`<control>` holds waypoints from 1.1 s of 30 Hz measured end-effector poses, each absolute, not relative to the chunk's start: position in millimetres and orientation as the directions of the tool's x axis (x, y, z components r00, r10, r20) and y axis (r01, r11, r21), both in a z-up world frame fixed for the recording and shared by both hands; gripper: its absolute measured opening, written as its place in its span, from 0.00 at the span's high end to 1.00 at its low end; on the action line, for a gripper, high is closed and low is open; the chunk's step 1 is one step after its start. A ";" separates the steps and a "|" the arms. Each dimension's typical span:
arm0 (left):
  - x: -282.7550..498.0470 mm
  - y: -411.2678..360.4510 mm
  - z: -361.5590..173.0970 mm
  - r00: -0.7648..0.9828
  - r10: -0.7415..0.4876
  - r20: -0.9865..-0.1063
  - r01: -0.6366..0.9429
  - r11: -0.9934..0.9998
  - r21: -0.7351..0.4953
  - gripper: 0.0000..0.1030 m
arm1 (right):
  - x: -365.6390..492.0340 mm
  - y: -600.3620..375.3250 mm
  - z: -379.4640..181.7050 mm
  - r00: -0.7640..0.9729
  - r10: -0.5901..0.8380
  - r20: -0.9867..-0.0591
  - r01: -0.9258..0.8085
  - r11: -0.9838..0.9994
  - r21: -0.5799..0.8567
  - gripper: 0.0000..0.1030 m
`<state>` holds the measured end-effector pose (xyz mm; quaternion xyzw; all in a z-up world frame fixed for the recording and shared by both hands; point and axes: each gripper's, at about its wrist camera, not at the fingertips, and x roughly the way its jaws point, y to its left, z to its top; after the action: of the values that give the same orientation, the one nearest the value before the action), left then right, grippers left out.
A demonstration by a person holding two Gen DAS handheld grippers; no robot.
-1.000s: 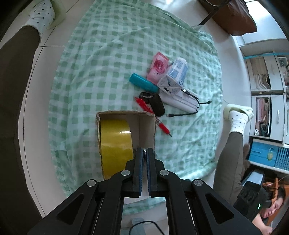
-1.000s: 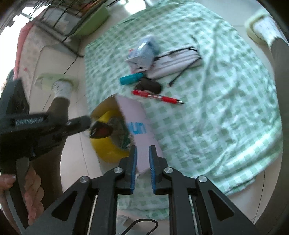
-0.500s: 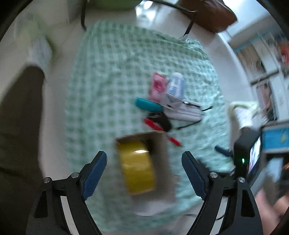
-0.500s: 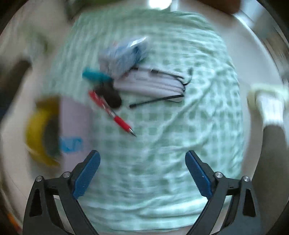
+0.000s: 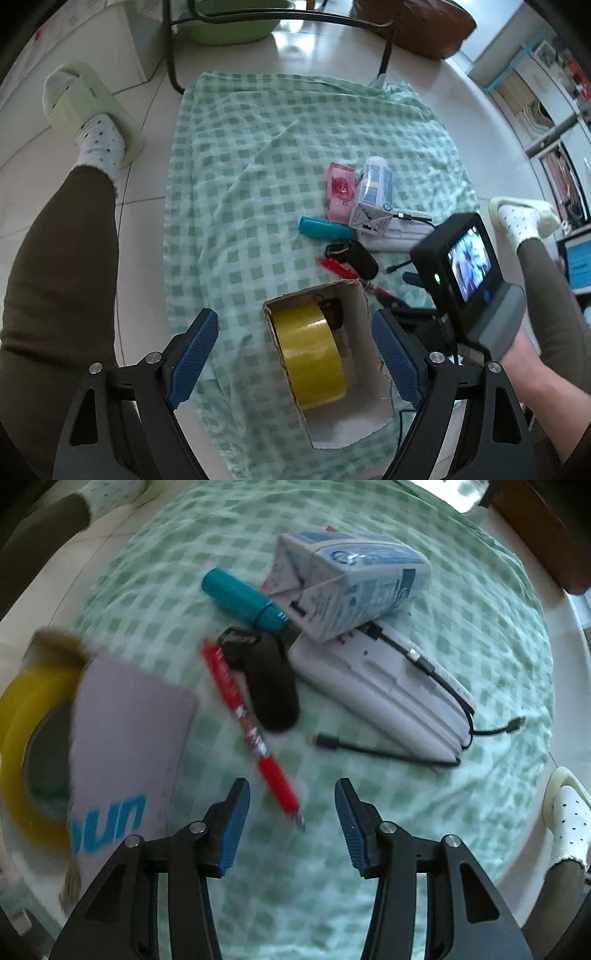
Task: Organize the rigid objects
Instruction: 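Move the right gripper over the red pen, then grasp the red pen with the right gripper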
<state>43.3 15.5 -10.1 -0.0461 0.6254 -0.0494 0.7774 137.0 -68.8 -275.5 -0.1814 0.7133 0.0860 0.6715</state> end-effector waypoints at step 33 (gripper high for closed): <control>56.8 12.8 -25.4 0.101 -0.040 -0.994 -0.040 0.998 -0.044 0.18 | 85.9 -101.0 -296.7 -0.224 -0.002 -0.975 -0.094 0.995 0.020 0.87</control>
<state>56.8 12.8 -25.4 -0.0297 0.6705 0.0002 0.7413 85.9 -101.0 -296.7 -0.0306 0.7815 0.0372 0.6220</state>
